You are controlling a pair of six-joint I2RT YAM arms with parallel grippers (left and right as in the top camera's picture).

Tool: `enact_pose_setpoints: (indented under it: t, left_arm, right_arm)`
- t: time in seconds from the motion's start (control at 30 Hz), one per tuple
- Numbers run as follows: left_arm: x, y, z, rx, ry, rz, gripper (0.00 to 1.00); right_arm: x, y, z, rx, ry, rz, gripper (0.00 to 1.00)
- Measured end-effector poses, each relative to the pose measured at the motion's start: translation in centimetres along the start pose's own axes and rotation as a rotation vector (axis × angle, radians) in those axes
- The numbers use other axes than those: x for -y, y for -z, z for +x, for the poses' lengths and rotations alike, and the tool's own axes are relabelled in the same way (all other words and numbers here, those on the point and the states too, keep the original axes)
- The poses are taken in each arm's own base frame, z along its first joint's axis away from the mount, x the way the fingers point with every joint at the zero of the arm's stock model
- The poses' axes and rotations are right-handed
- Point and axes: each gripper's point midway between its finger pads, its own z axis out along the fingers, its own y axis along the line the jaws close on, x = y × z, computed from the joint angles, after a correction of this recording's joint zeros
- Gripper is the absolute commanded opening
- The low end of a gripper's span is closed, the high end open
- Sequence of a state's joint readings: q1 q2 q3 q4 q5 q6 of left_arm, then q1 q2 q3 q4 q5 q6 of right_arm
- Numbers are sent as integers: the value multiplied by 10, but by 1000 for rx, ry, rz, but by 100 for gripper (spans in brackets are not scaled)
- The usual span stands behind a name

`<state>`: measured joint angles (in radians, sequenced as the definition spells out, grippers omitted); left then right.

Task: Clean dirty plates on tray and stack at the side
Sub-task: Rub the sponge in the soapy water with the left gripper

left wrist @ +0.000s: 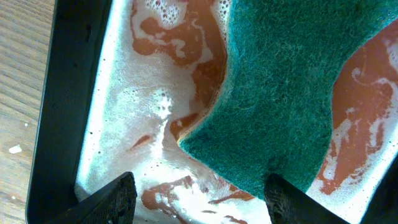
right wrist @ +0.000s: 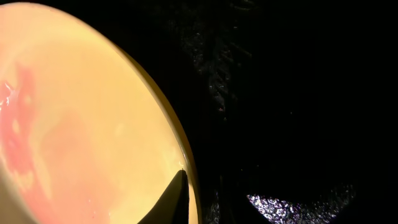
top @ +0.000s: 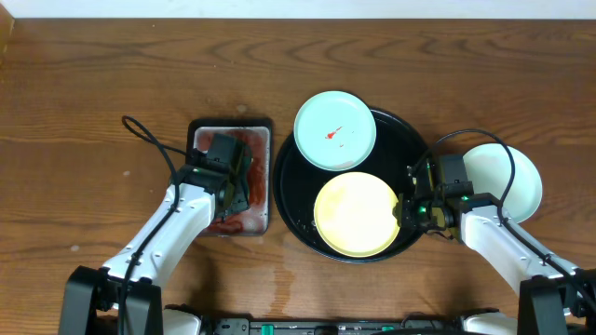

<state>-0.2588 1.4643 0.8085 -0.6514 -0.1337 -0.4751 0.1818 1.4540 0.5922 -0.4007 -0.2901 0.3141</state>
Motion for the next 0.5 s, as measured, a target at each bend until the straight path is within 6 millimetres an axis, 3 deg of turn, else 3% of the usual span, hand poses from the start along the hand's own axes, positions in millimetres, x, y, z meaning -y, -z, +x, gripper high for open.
enact_pose_setpoints:
  t: [0.27, 0.5]
  left_arm:
    - [0, 0, 0, 0, 0, 0, 68]
    - [0, 0, 0, 0, 0, 1, 69]
  right_arm:
    - [-1, -1, 3, -7, -15, -4, 2]
    - [-8, -2, 8, -30, -20, -49, 1]
